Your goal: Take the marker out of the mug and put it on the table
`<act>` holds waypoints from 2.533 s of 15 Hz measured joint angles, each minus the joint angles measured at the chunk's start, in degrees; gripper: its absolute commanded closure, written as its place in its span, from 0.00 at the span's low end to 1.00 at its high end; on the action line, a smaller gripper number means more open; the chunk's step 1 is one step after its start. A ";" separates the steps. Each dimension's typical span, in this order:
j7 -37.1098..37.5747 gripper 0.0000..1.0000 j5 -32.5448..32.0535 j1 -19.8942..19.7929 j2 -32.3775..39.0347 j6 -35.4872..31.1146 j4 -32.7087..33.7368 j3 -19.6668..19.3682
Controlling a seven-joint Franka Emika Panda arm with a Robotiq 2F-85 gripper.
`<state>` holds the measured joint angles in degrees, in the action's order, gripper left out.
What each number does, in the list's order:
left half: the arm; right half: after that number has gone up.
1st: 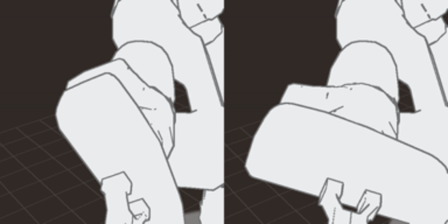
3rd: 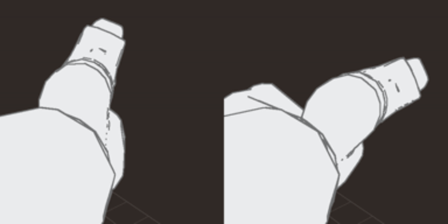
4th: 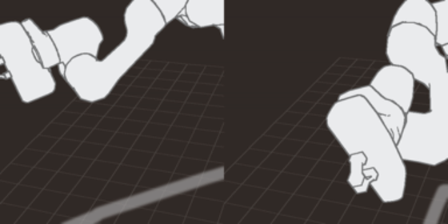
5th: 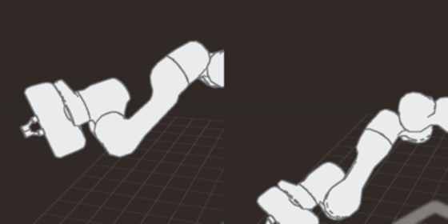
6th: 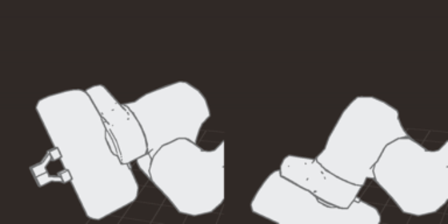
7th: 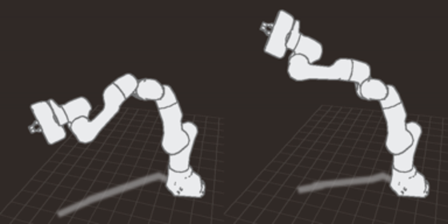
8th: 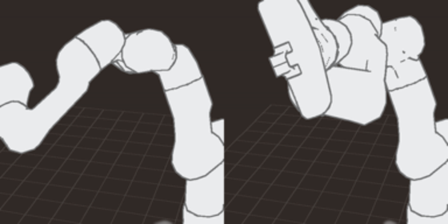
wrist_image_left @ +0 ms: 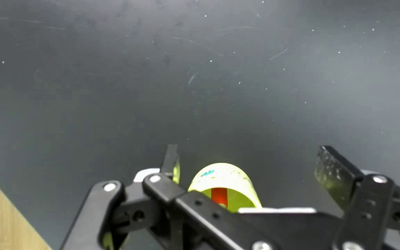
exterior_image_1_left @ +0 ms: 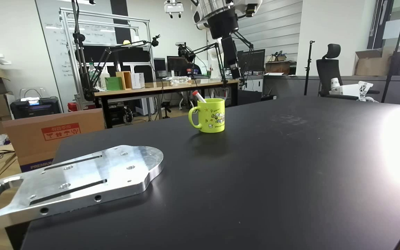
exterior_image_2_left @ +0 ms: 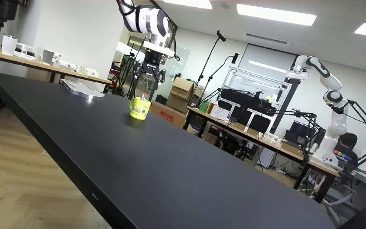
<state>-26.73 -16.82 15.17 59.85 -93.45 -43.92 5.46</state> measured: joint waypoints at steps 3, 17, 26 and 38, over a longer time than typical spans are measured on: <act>-0.01 0.00 0.06 0.94 4.35 2.65 6.43 -0.01; 1.36 0.00 0.18 3.61 13.02 -25.44 13.77 -1.50; 7.02 0.00 7.50 3.49 16.99 -24.73 18.91 -1.61; 9.07 0.61 9.46 2.42 18.14 -21.34 19.87 -1.51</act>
<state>-17.66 -7.36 17.59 77.99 -114.79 -24.05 3.95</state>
